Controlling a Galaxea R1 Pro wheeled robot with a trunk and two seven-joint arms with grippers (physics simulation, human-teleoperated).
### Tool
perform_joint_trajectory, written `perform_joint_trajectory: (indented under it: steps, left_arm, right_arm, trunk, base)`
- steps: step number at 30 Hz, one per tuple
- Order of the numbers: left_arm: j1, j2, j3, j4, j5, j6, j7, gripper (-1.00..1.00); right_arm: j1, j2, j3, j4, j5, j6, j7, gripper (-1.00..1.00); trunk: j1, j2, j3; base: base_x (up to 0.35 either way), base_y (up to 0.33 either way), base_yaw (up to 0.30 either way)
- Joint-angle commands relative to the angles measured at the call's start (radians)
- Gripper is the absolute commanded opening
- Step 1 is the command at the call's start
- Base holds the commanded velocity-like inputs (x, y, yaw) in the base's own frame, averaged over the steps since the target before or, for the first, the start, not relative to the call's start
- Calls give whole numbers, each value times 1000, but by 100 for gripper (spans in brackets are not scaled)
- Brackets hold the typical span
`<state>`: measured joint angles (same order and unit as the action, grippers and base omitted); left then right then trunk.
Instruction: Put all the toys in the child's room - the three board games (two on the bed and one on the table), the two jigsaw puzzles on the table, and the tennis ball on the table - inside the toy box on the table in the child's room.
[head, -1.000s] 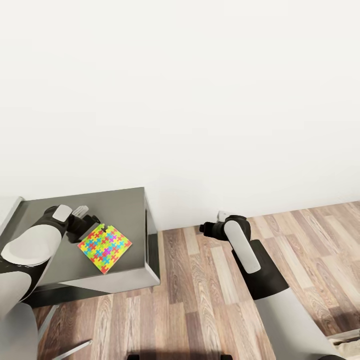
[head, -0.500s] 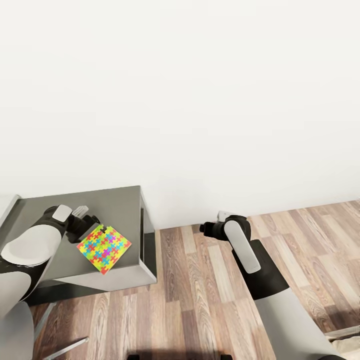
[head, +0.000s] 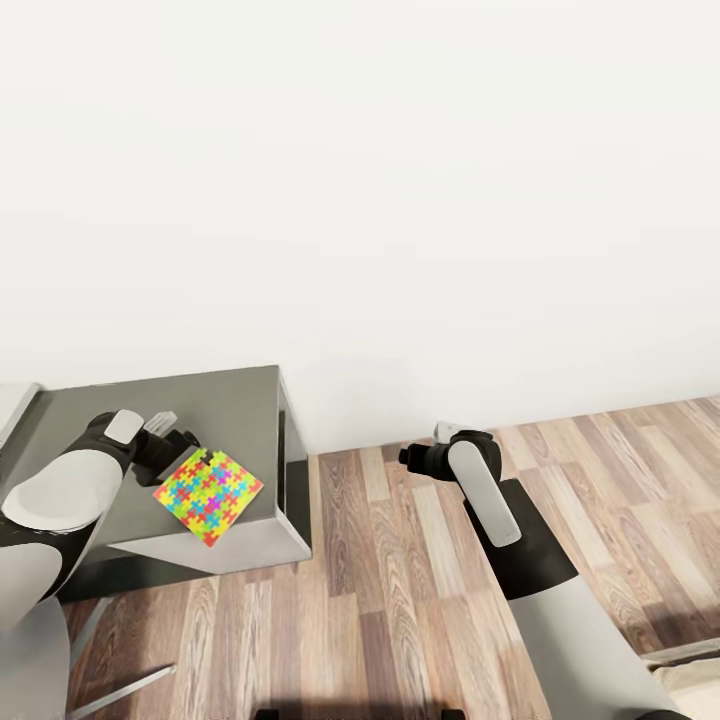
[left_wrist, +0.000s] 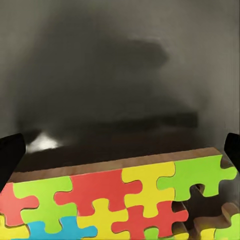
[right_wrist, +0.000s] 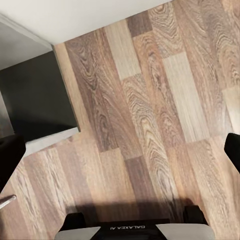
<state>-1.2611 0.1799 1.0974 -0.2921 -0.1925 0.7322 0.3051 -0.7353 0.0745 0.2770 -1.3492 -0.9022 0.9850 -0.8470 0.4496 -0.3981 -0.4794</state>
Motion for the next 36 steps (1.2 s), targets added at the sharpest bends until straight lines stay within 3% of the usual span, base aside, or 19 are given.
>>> perform_joint_trajectory:
  steps: [1, 32, 36]
  left_arm:
    - [-1, 0, 8, -1, -10, 4, -1, 100]
    - [-2, 0, 9, -1, -10, 7, -1, 100]
    - [-2, 1, 10, -1, -10, 7, -1, 100]
  right_arm:
    - [-1, 0, 1, -1, -9, 3, -10, 100]
    - [-1, 4, 1, -1, -9, 3, -10, 100]
    - [-1, 3, 20, -1, -8, 2, -10, 100]
  trunk:
    - [0, -2, -2]
    - [0, -2, -2]
    - [0, -2, -2]
  base:
    - [-100, -1, 0]
    - [-29, -4, 0]
    - [-24, -45, 0]
